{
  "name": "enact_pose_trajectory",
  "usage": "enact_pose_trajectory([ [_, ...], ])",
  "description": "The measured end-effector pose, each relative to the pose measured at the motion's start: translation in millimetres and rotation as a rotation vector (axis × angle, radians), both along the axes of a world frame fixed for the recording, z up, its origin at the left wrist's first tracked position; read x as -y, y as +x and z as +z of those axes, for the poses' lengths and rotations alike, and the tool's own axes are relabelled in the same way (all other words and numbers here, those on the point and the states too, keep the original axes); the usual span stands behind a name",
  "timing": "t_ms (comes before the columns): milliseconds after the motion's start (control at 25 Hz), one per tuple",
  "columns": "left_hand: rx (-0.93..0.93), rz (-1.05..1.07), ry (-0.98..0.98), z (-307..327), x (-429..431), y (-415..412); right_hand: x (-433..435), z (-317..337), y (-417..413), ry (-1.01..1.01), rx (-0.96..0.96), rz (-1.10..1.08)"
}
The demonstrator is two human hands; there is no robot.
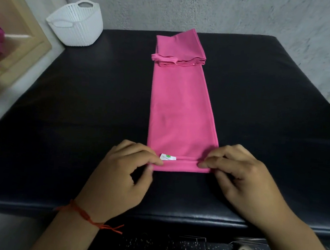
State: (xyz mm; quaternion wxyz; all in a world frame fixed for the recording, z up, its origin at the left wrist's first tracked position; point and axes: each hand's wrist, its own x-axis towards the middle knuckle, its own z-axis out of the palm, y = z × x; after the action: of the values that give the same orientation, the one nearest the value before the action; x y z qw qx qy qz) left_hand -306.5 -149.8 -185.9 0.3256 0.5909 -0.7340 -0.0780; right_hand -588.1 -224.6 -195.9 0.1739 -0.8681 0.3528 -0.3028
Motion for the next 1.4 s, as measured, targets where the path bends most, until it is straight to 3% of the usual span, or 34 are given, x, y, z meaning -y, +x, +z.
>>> enact_pose_trajectory([
  [240, -0.002, 0.064, 0.009, -4.8, 2.3, -0.7, -0.1, 2.6, 1.2, 0.065, -0.062, -0.01],
  [440, -0.066, 0.188, 0.037, -5.2, 5.6, -4.2, 1.6, -1.8, 4.1, 0.043, -0.012, -0.07],
  [600, -0.088, 0.172, 0.064, -7.5, 8.5, -2.2, 1.7, -0.8, 5.1, 0.084, 0.029, -0.085],
  [760, -0.214, 0.241, 0.105, -6.0, 11.4, -6.7, -3.1, 3.8, 7.2, 0.149, 0.106, -0.149],
  [1120, 0.01, 0.163, -0.008, -4.8, 6.9, -10.2, -0.1, -3.5, 5.3, -0.039, 0.017, -0.165],
  [1280, 0.084, 0.1, 0.073, -2.5, 2.6, 2.7, 0.4, -2.1, 0.2, 0.035, -0.027, -0.142],
  [1400, 0.031, 0.132, 0.094, -5.6, 7.9, 5.9, 3.3, -3.9, 1.3, 0.058, -0.039, -0.173],
])
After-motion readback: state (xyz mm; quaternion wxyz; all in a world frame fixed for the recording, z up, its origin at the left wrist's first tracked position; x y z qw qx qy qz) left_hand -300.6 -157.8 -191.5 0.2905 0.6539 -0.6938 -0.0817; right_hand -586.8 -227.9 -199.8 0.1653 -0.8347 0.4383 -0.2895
